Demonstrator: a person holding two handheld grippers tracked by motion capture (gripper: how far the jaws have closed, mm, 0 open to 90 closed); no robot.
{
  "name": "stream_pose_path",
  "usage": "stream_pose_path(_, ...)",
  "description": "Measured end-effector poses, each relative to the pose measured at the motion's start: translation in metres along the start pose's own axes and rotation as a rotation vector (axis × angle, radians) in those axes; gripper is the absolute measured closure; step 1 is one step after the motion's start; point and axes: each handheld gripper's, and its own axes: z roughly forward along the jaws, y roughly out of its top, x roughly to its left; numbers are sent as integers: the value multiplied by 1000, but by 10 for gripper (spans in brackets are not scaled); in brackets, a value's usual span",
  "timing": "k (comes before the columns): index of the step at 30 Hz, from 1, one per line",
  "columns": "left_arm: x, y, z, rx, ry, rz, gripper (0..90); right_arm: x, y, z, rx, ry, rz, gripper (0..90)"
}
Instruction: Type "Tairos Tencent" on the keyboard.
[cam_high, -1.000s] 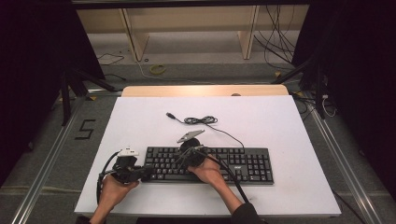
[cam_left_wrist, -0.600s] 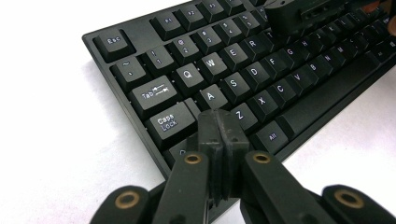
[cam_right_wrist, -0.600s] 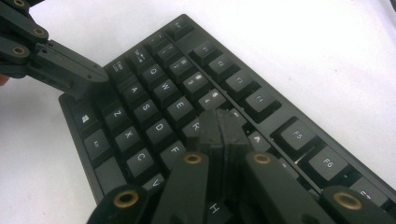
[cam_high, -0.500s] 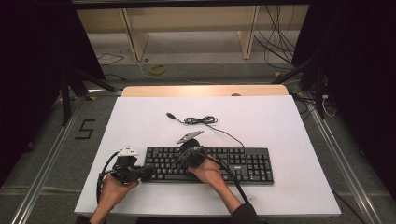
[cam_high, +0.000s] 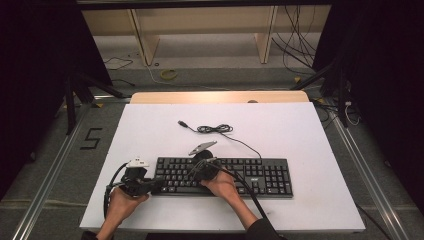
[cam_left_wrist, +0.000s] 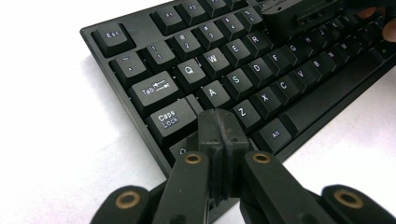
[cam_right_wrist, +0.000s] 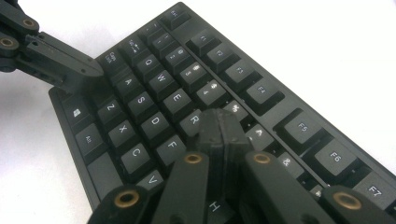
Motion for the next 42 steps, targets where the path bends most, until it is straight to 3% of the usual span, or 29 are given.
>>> stream_pose_path(8, -2, 2, -3, -30, 9, 8, 879, -2, 0, -5, -21, 26, 35, 872)
stream_pose_path(21, -4, 4, -7, -76, -18, 5, 790, -11, -6, -20, -84, 31, 60, 765)
stream_pose_path(33, -3, 7, -8, -117, -42, -16, 577, -12, -6, -32, -112, 54, 69, 595)
stream_pose_path(42, -5, 9, -5, -133, -59, -9, 421, -11, -11, -40, -123, 61, 71, 495)
